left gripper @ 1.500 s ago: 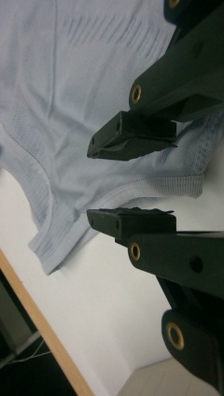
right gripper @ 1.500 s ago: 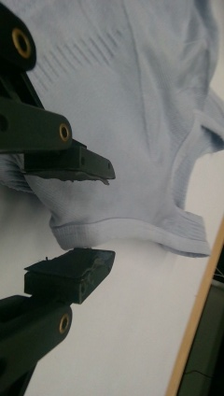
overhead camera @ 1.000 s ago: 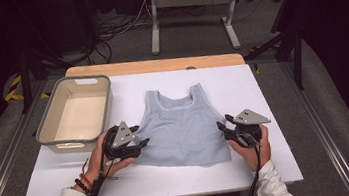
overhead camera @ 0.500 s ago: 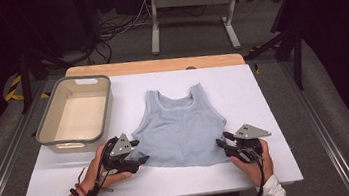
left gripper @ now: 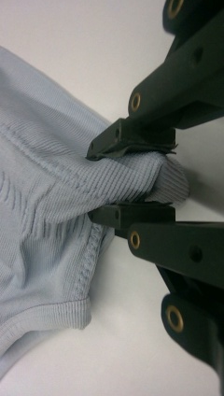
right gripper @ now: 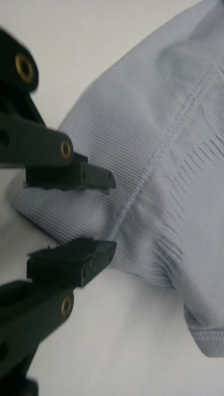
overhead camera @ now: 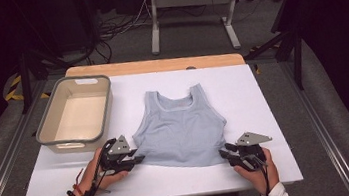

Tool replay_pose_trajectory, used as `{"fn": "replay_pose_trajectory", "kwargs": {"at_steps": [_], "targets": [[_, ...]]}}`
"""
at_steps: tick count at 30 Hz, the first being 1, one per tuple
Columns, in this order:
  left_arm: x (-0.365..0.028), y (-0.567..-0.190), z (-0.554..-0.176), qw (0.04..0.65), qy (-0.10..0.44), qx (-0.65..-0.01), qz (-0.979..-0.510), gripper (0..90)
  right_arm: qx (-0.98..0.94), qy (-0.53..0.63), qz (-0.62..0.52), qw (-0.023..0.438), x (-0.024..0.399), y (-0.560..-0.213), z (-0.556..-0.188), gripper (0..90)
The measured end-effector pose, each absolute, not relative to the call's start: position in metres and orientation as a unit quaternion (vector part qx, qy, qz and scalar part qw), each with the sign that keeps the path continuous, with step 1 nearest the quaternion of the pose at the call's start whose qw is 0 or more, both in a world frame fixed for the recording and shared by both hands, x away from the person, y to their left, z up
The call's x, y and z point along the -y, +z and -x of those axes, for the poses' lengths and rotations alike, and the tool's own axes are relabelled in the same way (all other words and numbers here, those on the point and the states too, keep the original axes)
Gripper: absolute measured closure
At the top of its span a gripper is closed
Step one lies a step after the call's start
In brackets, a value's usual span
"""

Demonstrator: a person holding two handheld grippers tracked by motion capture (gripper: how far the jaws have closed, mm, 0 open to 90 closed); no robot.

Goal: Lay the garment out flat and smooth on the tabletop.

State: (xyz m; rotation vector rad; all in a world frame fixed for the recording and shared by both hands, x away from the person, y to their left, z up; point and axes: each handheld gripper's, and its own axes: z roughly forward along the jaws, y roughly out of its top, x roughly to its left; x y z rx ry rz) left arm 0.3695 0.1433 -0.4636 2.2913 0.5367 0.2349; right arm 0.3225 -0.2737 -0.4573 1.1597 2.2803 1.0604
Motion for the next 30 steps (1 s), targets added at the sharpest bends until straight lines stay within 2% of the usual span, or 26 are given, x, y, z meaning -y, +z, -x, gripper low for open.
{"fn": "replay_pose_trajectory", "kwargs": {"at_steps": [4, 8, 11, 15, 17, 18, 22, 25, 28, 30], "targets": [[-0.145, -0.464, -0.363, 0.379, 0.099, -0.213, -0.895, 72.9, -0.81, 0.38, -0.41, 0.174, 0.278, -0.456, -0.318, 86.0], [-0.15, -0.466, -0.357, 0.387, 0.099, -0.222, -0.89, 66.9, -0.814, 0.379, -0.405, 0.172, 0.279, -0.455, -0.312, 88.4], [-0.153, -0.467, -0.352, 0.385, 0.096, -0.215, -0.892, 65.2, -0.816, 0.376, -0.401, 0.177, 0.278, -0.455, -0.31, 88.3], [-0.154, -0.466, -0.348, 0.38, 0.102, -0.202, -0.897, 73.0, -0.817, 0.372, -0.396, 0.191, 0.276, -0.455, -0.309, 86.1], [-0.154, -0.466, -0.348, 0.381, 0.099, -0.203, -0.896, 72.8, -0.817, 0.371, -0.396, 0.195, 0.275, -0.455, -0.31, 82.8], [-0.155, -0.466, -0.349, 0.383, 0.101, -0.206, -0.895, 71.8, -0.815, 0.373, -0.397, 0.198, 0.275, -0.455, -0.31, 82.8], [-0.157, -0.465, -0.347, 0.407, 0.106, -0.199, -0.885, 58.2, -0.811, 0.386, -0.386, 0.209, 0.274, -0.454, -0.31, 77.8], [-0.158, -0.46, -0.345, 0.424, 0.13, -0.203, -0.873, 49.0, -0.807, 0.401, -0.371, 0.226, 0.272, -0.45, -0.31, 73.7], [-0.163, -0.456, -0.345, 0.448, 0.142, -0.191, -0.862, 47.9, -0.801, 0.416, -0.356, 0.242, 0.269, -0.447, -0.309, 71.5], [-0.164, -0.455, -0.344, 0.452, 0.153, -0.182, -0.86, 45.8, -0.798, 0.423, -0.346, 0.253, 0.267, -0.445, -0.309, 66.9]]}}
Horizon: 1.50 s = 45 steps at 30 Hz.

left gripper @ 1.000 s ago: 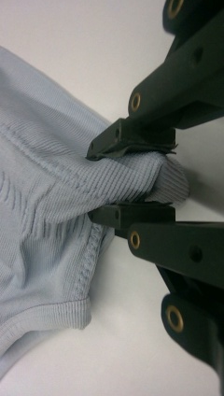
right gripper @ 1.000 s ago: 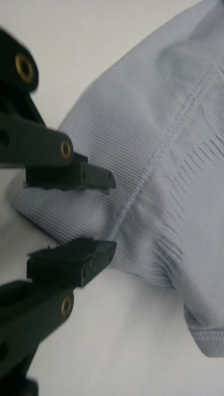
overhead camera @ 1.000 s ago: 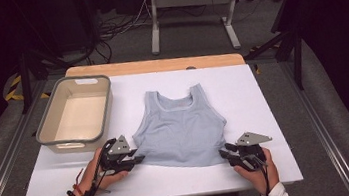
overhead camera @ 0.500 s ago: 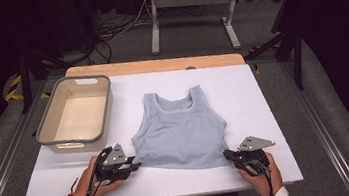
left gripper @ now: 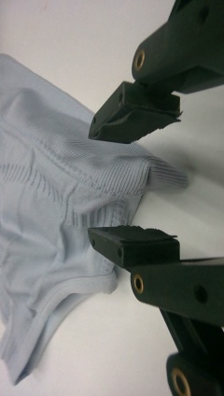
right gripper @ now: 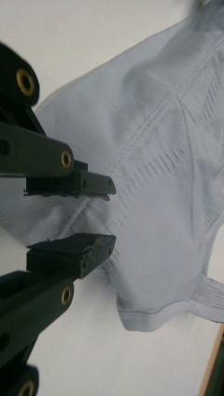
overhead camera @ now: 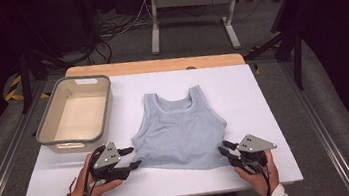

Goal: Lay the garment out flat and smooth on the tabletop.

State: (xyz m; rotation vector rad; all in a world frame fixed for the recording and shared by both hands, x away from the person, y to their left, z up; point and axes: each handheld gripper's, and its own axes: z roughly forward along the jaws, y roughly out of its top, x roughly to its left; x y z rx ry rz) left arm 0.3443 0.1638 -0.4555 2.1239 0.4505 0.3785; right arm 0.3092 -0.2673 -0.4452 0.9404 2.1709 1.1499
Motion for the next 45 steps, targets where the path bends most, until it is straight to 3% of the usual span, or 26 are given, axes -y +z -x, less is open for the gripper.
{"fn": "replay_pose_trajectory", "kwargs": {"at_steps": [5, 8, 9, 12, 14, 16, 23, 30, 39, 45], "targets": [[-0.168, -0.452, -0.345, 0.473, 0.176, -0.184, -0.844, 36.7, -0.786, 0.443, -0.333, 0.274, 0.265, -0.441, -0.311, 57.1], [-0.167, -0.448, -0.35, 0.491, 0.177, -0.179, -0.834, 36.5, -0.778, 0.455, -0.324, 0.287, 0.263, -0.436, -0.312, 60.8], [-0.164, -0.444, -0.353, 0.497, 0.177, -0.173, -0.832, 38.5, -0.778, 0.46, -0.316, 0.288, 0.263, -0.434, -0.313, 66.3], [-0.15, -0.432, -0.364, 0.51, 0.178, -0.161, -0.826, 56.8, -0.777, 0.475, -0.302, 0.281, 0.257, -0.422, -0.322, 85.1], [-0.138, -0.428, -0.373, 0.51, 0.179, -0.147, -0.829, 69.7, -0.779, 0.478, -0.296, 0.278, 0.253, -0.418, -0.33, 89.9], [-0.125, -0.433, -0.387, 0.492, 0.173, -0.157, -0.839, 75.1, -0.787, 0.465, -0.304, 0.269, 0.249, -0.421, -0.344, 90.0], [-0.104, -0.458, -0.403, 0.414, 0.169, -0.171, -0.878, 76.3, -0.818, 0.41, -0.312, 0.256, 0.236, -0.442, -0.368, 90.0], [-0.099, -0.465, -0.402, 0.376, 0.183, -0.17, -0.892, 78.1, -0.831, 0.368, -0.327, 0.259, 0.237, -0.458, -0.374, 90.0], [-0.108, -0.46, -0.411, 0.414, 0.164, -0.199, -0.873, 83.3, -0.798, 0.357, -0.392, 0.285, 0.269, -0.45, -0.377, 90.0], [-0.097, -0.441, -0.422, 0.438, 0.179, -0.194, -0.86, 86.1, -0.79, 0.394, -0.365, 0.296, 0.253, -0.425, -0.379, 90.0]]}}
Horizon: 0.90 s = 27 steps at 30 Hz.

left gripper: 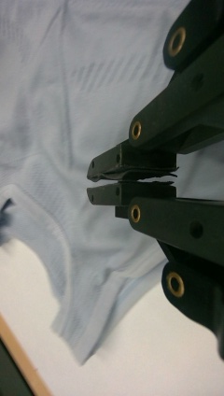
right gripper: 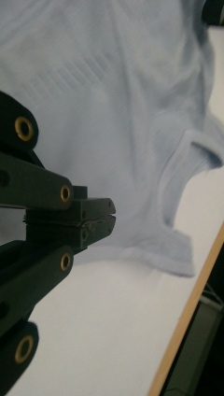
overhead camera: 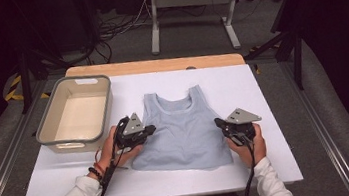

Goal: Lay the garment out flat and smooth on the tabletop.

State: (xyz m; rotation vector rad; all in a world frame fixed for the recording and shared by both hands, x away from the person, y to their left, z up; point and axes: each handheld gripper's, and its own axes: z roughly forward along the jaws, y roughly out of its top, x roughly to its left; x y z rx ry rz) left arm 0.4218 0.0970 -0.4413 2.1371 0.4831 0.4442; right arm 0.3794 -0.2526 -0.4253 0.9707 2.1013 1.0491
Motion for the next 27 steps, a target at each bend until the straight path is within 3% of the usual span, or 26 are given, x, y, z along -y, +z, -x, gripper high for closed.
{"fn": "replay_pose_trajectory", "kwargs": {"at_steps": [4, 10, 15, 18, 27], "targets": [[-0.085, -0.438, -0.432, 0.42, 0.194, -0.185, -0.867, 86.7, -0.806, 0.392, -0.335, 0.29, 0.226, -0.421, -0.394, 90.0], [-0.082, -0.455, -0.447, 0.389, 0.173, -0.206, -0.881, 86.9, -0.837, 0.342, -0.336, 0.262, 0.213, -0.439, -0.412, 89.9], [-0.086, -0.465, -0.449, 0.385, 0.169, -0.221, -0.88, 87.8, -0.837, 0.325, -0.351, 0.266, 0.223, -0.449, -0.416, 90.0], [-0.085, -0.464, -0.446, 0.366, 0.195, -0.217, -0.884, 89.4, -0.829, 0.321, -0.369, 0.272, 0.234, -0.452, -0.417, 90.0], [-0.093, -0.464, -0.45, 0.382, 0.192, -0.249, -0.869, 89.6, -0.81, 0.322, -0.4, 0.282, 0.26, -0.452, -0.411, 90.0]]}}
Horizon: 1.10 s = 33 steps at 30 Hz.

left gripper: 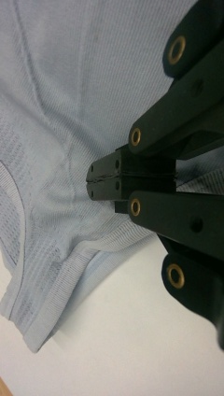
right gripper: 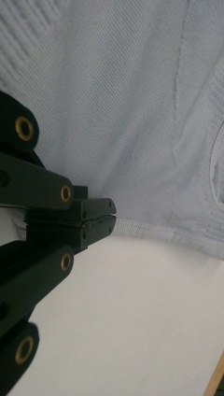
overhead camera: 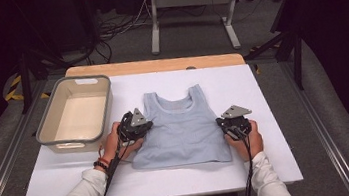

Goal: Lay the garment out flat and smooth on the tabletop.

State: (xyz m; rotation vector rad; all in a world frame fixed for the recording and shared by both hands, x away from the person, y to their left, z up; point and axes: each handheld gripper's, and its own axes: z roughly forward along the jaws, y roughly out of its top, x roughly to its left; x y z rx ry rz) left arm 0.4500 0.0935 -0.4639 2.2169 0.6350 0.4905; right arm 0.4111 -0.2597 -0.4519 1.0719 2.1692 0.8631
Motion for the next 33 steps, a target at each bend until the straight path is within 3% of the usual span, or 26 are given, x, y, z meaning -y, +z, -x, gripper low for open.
{"fn": "replay_pose_trajectory", "kwargs": {"at_steps": [7, 16, 23, 33], "targets": [[-0.098, -0.437, -0.426, 0.443, 0.189, -0.204, -0.852, 89.4, -0.799, 0.386, -0.365, 0.281, 0.257, -0.433, -0.384, 89.9], [-0.098, -0.453, -0.383, 0.415, 0.165, -0.126, -0.886, 89.5, -0.83, 0.391, -0.312, 0.247, 0.223, -0.439, -0.348, 90.0], [-0.104, -0.464, -0.375, 0.38, 0.178, -0.126, -0.899, 89.7, -0.847, 0.368, -0.308, 0.229, 0.22, -0.457, -0.341, 90.0], [-0.116, -0.467, -0.372, 0.38, 0.184, -0.146, -0.895, 89.8, -0.824, 0.352, -0.355, 0.267, 0.255, -0.458, -0.341, 90.0]]}}
